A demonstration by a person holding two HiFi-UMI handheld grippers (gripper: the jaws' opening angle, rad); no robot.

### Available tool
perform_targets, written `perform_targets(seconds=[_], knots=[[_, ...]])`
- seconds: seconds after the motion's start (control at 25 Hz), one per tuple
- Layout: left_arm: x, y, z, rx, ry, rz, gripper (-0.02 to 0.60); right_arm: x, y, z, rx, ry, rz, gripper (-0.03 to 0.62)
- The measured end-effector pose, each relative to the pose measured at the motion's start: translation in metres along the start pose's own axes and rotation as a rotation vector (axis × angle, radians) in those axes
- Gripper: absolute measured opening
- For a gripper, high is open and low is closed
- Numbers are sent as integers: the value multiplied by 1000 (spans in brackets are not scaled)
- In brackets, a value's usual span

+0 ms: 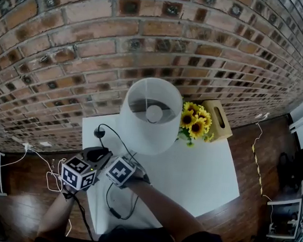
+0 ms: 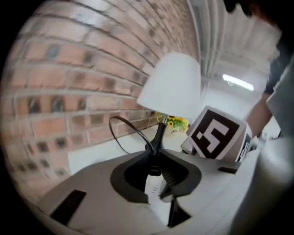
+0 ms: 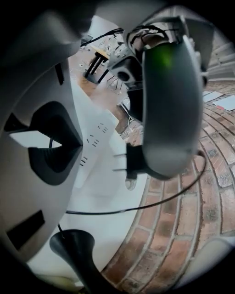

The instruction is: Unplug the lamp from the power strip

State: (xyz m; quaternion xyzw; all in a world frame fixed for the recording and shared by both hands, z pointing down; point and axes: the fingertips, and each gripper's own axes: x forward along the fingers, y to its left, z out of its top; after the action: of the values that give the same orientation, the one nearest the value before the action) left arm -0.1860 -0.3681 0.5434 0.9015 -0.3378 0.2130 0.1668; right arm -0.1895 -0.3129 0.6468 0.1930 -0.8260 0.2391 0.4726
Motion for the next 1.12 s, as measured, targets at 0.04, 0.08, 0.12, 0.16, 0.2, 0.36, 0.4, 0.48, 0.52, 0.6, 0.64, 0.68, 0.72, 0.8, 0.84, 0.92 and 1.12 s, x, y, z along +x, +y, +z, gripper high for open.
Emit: perform_targets(seconds=[0.04,0.08,0.12,0.16,0.2,0.36,0.4,0.48,0.52,0.6,0.64,0.68,0.72,0.8,0.84,0.92,1.12], knots=[[4,-5,9,117,35,3,80,0,1,-4,20,7,9,-5],[7,-8,11,202,64,3,80,0,3,-7,36,8,19,-5],[7,-9,9,231,81,0,80,1,6,-8,42,3,27,-5],[6,-8,3,219,91,-4,80,1,7,-6,41,-7,32,-4],[4,-6,-2,193,97,-4,80,2,8,-4,39,-15,36,-5],[-5,4,-13,116,99,18,80,1,4,-6,32,-2,27,-5],[-7,7,-13,107,95,27,80,0,2,-6,29,1,23,-4],[-11,11,-12,106,90,51,81,0,3,-7,27,4,29,-5],[-12,14,-13,108,89,64,81,0,4,-8,27,9,32,-5],[-15,20,-16,104,85,91,83,0,6,-10,20,17,31,-3],[-15,23,-17,100,80,103,84,1,7,-9,16,15,30,-3],[-15,27,-17,96,76,116,84,1,7,-9,14,14,29,-3],[-14,32,-17,93,73,128,86,1,8,-9,13,14,29,-3],[-8,42,-17,99,71,153,87,1,9,-10,19,12,35,-3],[-5,48,-17,109,71,165,87,2,11,-10,26,12,42,-3],[-1,58,-16,128,73,185,87,2,13,-11,36,11,51,-3],[6,75,-17,129,76,211,87,1,12,-7,18,4,31,-3]])
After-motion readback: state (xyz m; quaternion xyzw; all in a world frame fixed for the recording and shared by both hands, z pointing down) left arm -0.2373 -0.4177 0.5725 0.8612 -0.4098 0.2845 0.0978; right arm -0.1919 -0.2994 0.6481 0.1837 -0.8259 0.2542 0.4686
